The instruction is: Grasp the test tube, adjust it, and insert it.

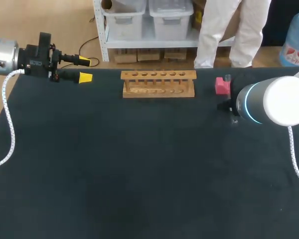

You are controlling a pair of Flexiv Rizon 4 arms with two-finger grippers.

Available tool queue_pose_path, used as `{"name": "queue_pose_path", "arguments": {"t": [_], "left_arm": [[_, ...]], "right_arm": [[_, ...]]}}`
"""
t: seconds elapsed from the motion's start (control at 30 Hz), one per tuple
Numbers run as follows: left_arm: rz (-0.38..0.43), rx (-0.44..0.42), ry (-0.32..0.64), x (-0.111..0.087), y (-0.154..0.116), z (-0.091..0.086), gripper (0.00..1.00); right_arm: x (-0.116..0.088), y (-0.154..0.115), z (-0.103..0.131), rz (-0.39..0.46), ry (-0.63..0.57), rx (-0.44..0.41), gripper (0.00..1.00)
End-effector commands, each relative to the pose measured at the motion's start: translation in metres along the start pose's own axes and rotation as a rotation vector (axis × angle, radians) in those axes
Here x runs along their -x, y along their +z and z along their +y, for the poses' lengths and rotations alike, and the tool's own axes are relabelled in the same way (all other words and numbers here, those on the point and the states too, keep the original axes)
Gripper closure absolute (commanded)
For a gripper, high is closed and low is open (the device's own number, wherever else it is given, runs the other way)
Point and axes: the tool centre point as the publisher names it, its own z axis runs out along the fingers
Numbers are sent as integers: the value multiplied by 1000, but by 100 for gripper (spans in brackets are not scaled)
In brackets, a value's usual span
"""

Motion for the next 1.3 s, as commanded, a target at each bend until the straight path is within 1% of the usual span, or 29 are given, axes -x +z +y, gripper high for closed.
{"name": "queue_pose_path", "arguments": {"t": [0.03,0.23,0.47,0.8,1.03,1.3], "left_arm": [[-2,0,2,-1,0,0,0],[-2,0,2,-1,0,0,0],[-2,0,2,-1,0,0,0],[-2,0,2,-1,0,0,0],[-2,0,2,-1,0,0,0],[-2,0,2,-1,0,0,0]], "right_arm": [[-1,-1,1,8,1,-8,82],[-2,-1,1,18,6,-17,100],[1,-5,0,17,20,-47,100],[17,-23,6,-16,36,-87,100],[30,-42,18,-35,61,-123,100],[48,-60,40,-78,88,-154,100]]}}
